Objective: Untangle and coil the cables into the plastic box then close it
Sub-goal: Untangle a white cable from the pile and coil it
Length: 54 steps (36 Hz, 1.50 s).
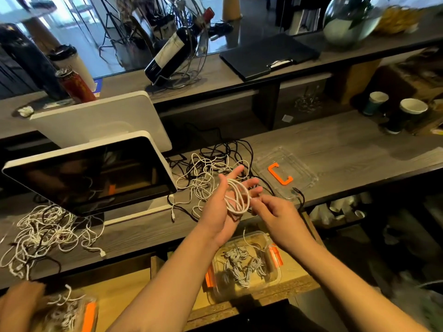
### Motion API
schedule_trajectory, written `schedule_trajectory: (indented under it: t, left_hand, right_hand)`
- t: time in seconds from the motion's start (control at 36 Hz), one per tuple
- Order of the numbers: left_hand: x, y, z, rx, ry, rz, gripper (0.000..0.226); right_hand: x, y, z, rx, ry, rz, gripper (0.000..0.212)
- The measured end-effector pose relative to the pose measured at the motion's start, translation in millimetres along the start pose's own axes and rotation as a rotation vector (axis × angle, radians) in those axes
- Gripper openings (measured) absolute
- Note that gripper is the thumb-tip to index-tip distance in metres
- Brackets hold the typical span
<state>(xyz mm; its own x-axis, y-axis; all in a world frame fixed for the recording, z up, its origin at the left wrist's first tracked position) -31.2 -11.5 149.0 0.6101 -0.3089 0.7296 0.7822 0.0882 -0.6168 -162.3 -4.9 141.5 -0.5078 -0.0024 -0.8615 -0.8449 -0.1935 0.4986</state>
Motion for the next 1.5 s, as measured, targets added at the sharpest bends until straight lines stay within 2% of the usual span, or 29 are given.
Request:
schedule_trajectory:
  t: [0.19,0.44,0.58,0.67,0.75,0.83,0.89,0.97,1.0,1.08,1.17,1.25,1.33,1.5]
  left_hand:
    - [3.0,9.9,-8.3,0.109,-0.028,0.250,0.053]
    - [4.3,18.0,-17.5,0.263,-0.094,0.223,0.050]
    - [10.4,18.3,-21.7,0.364,-0.160,0.199,0.044]
    - [13.5,21.5,-23.5,0.407,-0.196,0.086,0.040]
    - [14.1,17.1,-21.9,0.429,-0.245,-0.152,0.042]
    - [10.3,13.2,-17.6,0.439,-0.236,-0.413,0.074]
    - [5.8,12.3,-17.2,0.390,-0.215,-0.581,0.075]
    - [6.8,7.3,-16.0,0.311,-0.252,-0.802,0.029]
    - [6.0,4.6,-15.1,0.272,-0.247,-0.859,0.025]
    - [-2.4,1.7,-17.2,0.137,-0.166,-0.962,0.045]
    - [-7.6,1.3,-19.5,0.020,-0.123,-0.982,0.055]
    - [-16.6,0.8,-17.5,-0.122,0.036,-0.971,0.068]
    - [-22.8,1.6,-10.1,-0.165,0.233,-0.815,0.081]
    - [-35.4,-1.5,3.3,-0.280,0.415,-0.581,0.087]
  right_hand:
    - [8.6,-14.9,5.7,-0.043,-0.031,0.051,0.040]
    - [6.0,-20.7,19.9,-0.118,-0.018,0.033,0.035]
    - [5.4,-27.8,28.3,-0.161,0.025,0.106,0.028]
    - [1.7,-33.3,30.1,-0.215,0.044,0.161,0.021]
    - [-6.1,-35.7,30.4,-0.248,0.094,0.276,0.020]
    - [-15.0,-36.0,29.9,-0.257,0.164,0.383,0.021]
    - [-18.0,-34.0,29.4,-0.265,0.192,0.412,0.022]
    - [-21.9,-26.2,28.1,-0.261,0.236,0.398,0.026]
    - [-23.5,-23.0,27.3,-0.258,0.254,0.382,0.027]
    - [-26.2,-13.2,24.3,-0.242,0.284,0.347,0.029]
    - [-26.8,-3.5,20.7,-0.215,0.297,0.324,0.022]
    - [-26.1,11.4,14.6,-0.146,0.281,0.290,0.017]
    - [-25.1,24.2,7.5,-0.094,0.260,0.298,0.018]
    - [-20.2,34.6,-3.3,-0.126,0.200,0.205,0.023]
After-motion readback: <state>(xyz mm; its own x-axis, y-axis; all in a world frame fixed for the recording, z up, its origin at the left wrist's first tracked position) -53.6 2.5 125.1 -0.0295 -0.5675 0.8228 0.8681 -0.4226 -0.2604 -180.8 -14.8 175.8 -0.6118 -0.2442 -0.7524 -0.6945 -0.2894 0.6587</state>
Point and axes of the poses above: each hand's wrist, its own z-axis away from the middle knuckle, its own y-axis out of the back of the hand, x = y × z, the point moved 4 cm from there along -z, towards the middle knuckle, and after that the axes turned 4 degrees about -y, right-handed, at the moved point
